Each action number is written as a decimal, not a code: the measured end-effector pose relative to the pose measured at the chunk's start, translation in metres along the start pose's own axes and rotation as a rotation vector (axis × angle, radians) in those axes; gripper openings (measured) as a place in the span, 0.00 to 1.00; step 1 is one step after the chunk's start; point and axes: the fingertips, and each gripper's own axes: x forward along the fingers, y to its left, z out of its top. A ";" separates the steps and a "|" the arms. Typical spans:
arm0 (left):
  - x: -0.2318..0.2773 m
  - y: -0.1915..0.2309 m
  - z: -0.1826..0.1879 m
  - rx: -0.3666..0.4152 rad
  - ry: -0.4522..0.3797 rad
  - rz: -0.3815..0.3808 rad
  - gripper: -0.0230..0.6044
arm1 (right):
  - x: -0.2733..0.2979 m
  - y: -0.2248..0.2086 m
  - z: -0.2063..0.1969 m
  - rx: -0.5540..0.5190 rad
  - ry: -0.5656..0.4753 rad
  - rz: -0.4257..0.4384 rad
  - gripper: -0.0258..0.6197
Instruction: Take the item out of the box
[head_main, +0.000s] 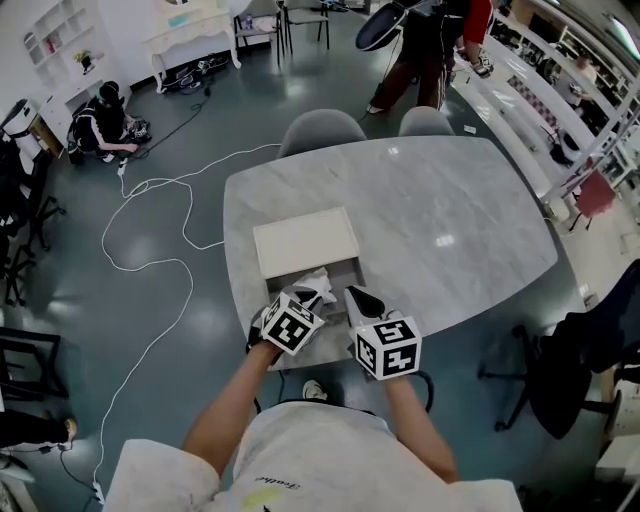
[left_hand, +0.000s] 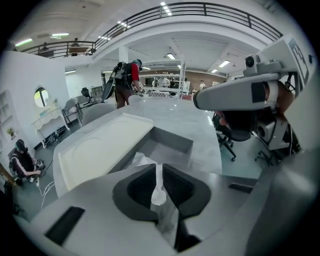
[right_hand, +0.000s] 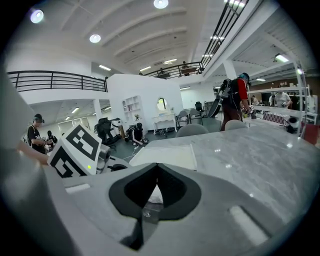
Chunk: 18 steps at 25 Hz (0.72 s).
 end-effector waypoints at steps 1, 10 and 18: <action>0.002 0.000 0.000 0.008 0.003 -0.007 0.07 | 0.001 -0.001 0.000 0.002 0.003 -0.005 0.05; 0.019 0.002 -0.001 0.036 0.023 -0.088 0.08 | 0.016 -0.010 0.003 0.012 0.011 -0.032 0.05; 0.028 -0.001 -0.008 0.081 0.068 -0.134 0.14 | 0.029 -0.012 0.007 0.018 0.029 -0.037 0.05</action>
